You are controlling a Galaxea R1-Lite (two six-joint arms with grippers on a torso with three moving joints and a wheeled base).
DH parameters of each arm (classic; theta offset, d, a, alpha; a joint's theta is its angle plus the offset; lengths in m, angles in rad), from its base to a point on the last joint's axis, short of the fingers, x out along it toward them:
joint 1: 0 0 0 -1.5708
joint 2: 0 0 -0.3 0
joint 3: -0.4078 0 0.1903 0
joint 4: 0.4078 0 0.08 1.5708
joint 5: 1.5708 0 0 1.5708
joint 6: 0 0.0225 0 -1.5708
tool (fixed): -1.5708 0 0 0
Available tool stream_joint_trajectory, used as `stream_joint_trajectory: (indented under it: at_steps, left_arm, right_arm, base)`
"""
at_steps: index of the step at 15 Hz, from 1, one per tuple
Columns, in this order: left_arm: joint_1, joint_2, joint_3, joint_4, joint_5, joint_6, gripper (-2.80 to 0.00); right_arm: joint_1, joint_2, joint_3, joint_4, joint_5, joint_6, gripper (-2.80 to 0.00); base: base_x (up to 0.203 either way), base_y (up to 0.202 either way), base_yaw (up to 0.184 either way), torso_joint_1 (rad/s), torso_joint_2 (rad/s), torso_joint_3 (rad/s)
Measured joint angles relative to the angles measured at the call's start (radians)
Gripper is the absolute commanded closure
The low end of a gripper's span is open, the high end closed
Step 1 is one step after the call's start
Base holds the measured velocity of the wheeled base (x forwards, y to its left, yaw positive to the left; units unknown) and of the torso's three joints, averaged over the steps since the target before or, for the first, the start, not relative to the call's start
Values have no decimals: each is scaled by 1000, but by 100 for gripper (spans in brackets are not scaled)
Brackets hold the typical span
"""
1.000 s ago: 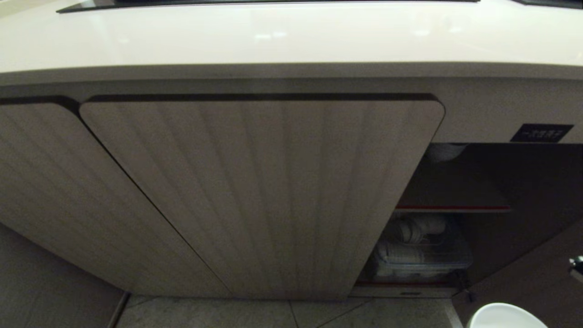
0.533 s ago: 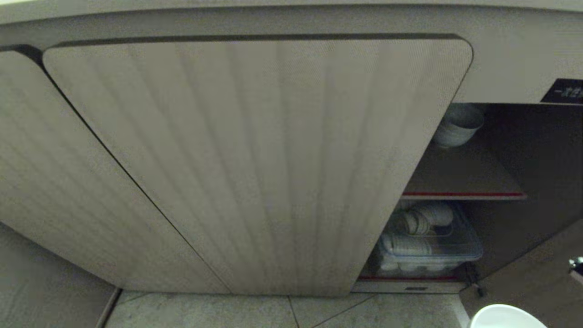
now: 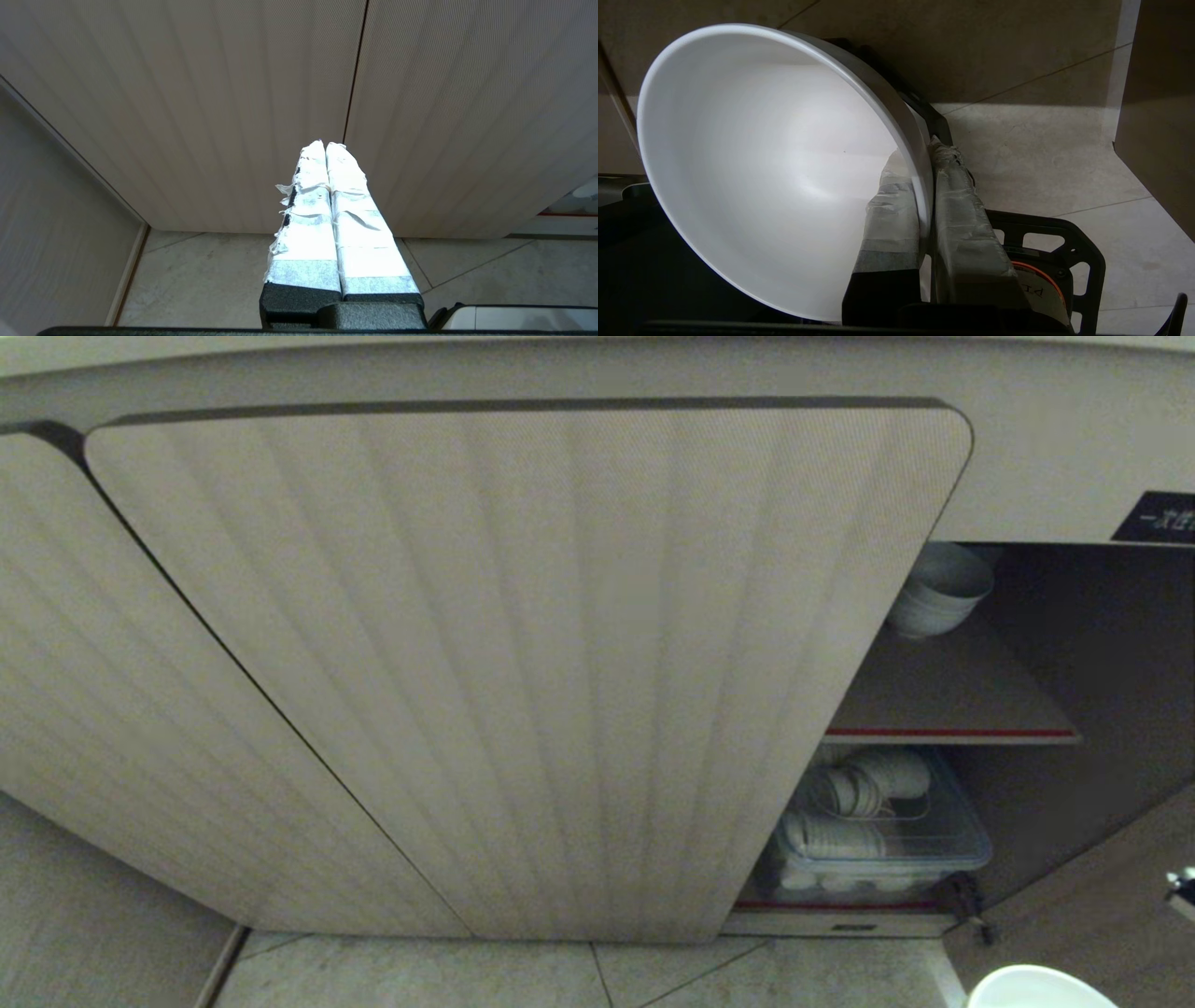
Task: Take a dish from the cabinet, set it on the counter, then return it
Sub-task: Put it back into the cabinet
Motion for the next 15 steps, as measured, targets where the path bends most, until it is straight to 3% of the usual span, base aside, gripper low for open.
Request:
stream_joint_trajectory:
  at_steps: [15]
  left_arm:
    - [0,0,0,0,0,0,0]
  right_arm:
    - [3,1,-27,-13,-1,25,0]
  base:
    - [0,0,0,0,0,0]
